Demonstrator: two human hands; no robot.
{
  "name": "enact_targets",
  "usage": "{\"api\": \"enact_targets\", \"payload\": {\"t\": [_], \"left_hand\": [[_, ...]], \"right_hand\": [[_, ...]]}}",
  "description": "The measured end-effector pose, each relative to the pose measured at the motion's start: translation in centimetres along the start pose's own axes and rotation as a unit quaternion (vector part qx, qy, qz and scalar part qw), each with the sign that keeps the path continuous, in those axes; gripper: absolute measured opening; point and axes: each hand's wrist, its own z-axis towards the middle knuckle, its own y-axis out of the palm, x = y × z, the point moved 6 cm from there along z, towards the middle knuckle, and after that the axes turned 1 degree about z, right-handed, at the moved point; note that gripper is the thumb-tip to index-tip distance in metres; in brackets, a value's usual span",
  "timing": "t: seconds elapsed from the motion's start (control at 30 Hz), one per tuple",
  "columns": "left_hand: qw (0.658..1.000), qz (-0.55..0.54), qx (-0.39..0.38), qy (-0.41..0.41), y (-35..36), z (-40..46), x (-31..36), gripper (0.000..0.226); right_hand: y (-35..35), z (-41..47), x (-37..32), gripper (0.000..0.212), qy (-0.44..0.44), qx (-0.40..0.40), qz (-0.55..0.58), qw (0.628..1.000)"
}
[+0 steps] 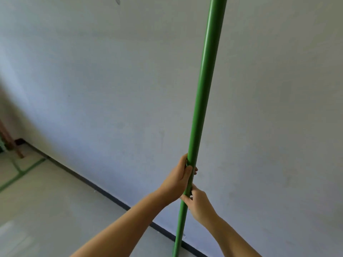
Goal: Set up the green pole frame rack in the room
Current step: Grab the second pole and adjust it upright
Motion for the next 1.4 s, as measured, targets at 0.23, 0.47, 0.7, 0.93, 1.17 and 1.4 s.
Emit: {"api": "enact_targets", "payload": {"t": [0.23, 0.47, 0.7, 0.93, 1.17, 1.4], "left_hand": [[0.998, 0.045, 0.033, -0.012, 0.7, 1.0, 0.1, 0.019], [0.996, 0.052, 0.040, -0.054, 1.7, 0.7, -0.6, 0.012], [0.976, 0.078, 0.174, -0.104, 2.4, -1.1, -3.1, 0.029], [0.925, 0.031, 0.315, -0.211, 5.1, -2.1, -5.3, 0.030], [0.870, 0.010, 0.426, -0.249, 5.1, -2.0, -5.4, 0.033], [0.881, 0.064, 0.382, -0.273, 6.2, -3.1, -4.6, 0.037]], "right_hand": [[-0.5, 1.2, 0.8, 0.021, -0.027, -0.034, -0.024, 0.999], [-1.0, 0.6, 1.5, 0.033, -0.044, -0.253, -0.136, 0.957], [-11.1, 5.8, -11.9, 0.020, -0.207, -0.291, 0.080, 0.931], [-10.5, 1.7, -18.6, 0.062, -0.327, -0.395, 0.337, 0.789], [-9.7, 1.5, -18.1, 0.045, -0.303, -0.243, 0.375, 0.842], [-10.8, -0.7, -17.1, 0.042, -0.282, -0.164, 0.370, 0.870]]}}
